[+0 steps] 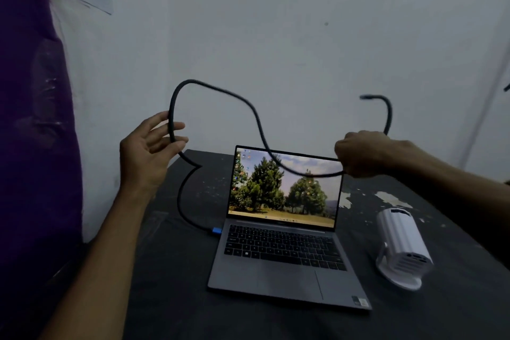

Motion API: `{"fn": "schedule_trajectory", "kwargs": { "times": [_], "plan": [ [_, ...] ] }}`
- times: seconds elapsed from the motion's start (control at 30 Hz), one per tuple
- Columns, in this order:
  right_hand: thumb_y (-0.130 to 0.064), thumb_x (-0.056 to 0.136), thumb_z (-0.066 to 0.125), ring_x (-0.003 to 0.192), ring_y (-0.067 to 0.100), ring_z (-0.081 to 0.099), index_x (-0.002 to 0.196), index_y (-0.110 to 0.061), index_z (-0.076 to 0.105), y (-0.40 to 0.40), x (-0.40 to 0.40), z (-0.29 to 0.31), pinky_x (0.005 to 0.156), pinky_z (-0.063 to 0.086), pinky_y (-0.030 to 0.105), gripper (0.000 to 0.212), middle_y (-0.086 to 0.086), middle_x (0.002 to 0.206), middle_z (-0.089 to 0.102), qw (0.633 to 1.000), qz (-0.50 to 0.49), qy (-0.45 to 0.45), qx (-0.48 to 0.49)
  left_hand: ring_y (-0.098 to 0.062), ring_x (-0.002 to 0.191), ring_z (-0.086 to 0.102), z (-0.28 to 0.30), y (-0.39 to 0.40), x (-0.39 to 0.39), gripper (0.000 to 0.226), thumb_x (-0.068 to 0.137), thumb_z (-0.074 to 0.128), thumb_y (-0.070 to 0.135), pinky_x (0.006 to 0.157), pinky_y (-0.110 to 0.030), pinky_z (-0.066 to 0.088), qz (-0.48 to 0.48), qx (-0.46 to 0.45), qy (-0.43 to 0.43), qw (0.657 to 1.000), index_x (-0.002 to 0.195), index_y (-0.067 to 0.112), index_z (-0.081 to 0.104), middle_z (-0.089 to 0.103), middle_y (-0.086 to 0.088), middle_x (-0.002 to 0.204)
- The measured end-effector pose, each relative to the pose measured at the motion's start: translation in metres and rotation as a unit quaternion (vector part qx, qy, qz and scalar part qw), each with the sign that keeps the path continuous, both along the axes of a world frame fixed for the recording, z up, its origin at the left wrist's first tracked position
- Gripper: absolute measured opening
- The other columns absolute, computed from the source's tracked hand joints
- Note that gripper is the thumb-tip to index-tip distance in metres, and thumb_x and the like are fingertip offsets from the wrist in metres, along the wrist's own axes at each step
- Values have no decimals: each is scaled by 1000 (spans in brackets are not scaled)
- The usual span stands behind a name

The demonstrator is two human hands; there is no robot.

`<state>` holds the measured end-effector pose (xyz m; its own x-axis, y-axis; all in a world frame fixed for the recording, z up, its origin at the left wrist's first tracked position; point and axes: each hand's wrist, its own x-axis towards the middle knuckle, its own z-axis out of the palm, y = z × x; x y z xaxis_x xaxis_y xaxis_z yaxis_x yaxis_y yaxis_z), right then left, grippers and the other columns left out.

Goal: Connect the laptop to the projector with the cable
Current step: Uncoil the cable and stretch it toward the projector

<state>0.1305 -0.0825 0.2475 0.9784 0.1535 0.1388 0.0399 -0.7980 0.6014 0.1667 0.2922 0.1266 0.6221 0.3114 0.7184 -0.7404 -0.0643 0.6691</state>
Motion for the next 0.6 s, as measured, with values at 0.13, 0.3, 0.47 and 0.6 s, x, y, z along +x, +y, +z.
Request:
{"fn": "schedule_trajectory", "kwargs": {
  "times": [0.13,0.3,0.47,0.6],
  "plan": [
    [-8,87,56,98,37,64,103,-10,66,-41,19,0,72,44,38,19,17,118,67,980,-85,-135,119,-20,94,78,0,-4,3,45,84,77,-9,90,-31,62,-37,35,-26,998,121,16,71,81,1,104],
    [-13,96,59,99,49,63,112,-1,56,-76,38,4,76,49,47,21,29,113,63,851,-65,-325,407,-9,90,78,-1,-19,7,37,91,76,4,89,-19,58,16,141,-29,989,124,20,76,82,7,98],
    [-16,102,51,97,43,70,119,4,73,-81,39,12,86,60,50,34,29,114,74,732,-5,-400,552,-13,84,80,-6,-44,2,33,93,74,8,82,-25,63,-15,213,-41,976,125,18,76,82,1,92],
    [-19,104,46,108,42,67,120,5,69,-93,33,22,90,56,44,37,28,120,72,667,36,-440,600,-21,90,80,-5,-42,-4,25,88,79,10,87,-42,64,-80,253,25,964,112,15,81,83,0,93]
  ]
}}
